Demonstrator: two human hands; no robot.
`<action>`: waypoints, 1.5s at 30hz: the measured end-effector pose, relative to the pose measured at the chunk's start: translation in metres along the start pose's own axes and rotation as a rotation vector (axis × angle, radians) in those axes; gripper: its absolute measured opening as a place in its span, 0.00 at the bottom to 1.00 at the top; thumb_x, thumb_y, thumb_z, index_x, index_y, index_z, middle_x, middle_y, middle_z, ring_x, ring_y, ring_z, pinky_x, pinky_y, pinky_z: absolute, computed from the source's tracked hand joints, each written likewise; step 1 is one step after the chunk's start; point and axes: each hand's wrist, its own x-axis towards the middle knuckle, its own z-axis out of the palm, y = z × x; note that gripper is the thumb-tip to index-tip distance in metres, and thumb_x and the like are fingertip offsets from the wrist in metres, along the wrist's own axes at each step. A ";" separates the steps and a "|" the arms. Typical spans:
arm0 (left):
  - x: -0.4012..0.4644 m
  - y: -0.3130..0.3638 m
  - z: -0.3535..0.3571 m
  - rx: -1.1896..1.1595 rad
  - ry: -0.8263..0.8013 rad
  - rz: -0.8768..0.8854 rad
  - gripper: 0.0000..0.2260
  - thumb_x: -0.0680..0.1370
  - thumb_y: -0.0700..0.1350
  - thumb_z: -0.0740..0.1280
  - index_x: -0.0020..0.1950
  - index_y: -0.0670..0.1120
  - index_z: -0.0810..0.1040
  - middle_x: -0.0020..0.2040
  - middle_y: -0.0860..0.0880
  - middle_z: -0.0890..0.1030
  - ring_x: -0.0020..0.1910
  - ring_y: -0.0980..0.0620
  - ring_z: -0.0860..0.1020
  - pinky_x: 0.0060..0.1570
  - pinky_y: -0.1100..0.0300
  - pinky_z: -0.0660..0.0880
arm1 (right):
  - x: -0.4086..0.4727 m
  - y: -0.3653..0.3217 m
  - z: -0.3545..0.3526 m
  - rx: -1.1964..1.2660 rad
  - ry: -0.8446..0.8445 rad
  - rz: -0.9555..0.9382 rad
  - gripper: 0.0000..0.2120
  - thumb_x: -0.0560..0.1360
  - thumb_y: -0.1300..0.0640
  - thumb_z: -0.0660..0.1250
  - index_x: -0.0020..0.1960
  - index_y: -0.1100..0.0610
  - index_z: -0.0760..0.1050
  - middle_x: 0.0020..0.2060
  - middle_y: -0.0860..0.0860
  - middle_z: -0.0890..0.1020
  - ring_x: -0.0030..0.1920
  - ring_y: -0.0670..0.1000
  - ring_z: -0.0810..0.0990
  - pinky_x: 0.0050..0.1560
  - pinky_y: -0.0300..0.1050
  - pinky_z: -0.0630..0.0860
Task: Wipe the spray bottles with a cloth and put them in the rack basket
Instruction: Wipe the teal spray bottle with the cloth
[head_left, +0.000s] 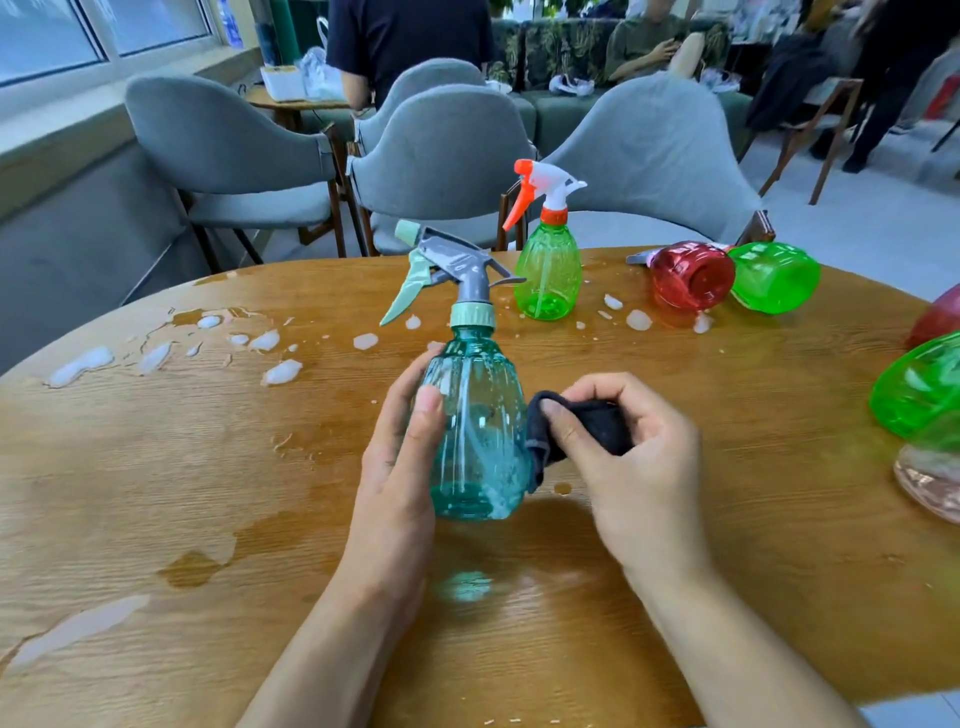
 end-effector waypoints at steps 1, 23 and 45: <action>0.000 0.000 0.001 -0.011 0.000 -0.004 0.26 0.79 0.66 0.65 0.76 0.60 0.75 0.71 0.48 0.81 0.71 0.44 0.79 0.70 0.31 0.74 | -0.006 -0.001 0.004 0.043 -0.005 0.036 0.04 0.78 0.57 0.76 0.46 0.49 0.83 0.42 0.45 0.86 0.44 0.46 0.84 0.47 0.46 0.80; -0.011 0.002 0.017 0.019 -0.178 -0.020 0.18 0.80 0.55 0.66 0.70 0.65 0.80 0.71 0.52 0.81 0.71 0.48 0.80 0.73 0.38 0.73 | 0.019 -0.019 -0.017 0.040 0.056 -0.134 0.07 0.75 0.56 0.77 0.52 0.48 0.86 0.53 0.50 0.84 0.59 0.40 0.81 0.59 0.30 0.73; -0.006 0.003 0.015 0.063 -0.076 0.025 0.18 0.82 0.55 0.64 0.72 0.57 0.79 0.67 0.54 0.83 0.68 0.52 0.81 0.67 0.52 0.80 | 0.016 -0.012 -0.020 -0.271 -0.218 -0.427 0.09 0.80 0.62 0.73 0.60 0.58 0.85 0.51 0.51 0.81 0.54 0.48 0.81 0.56 0.36 0.74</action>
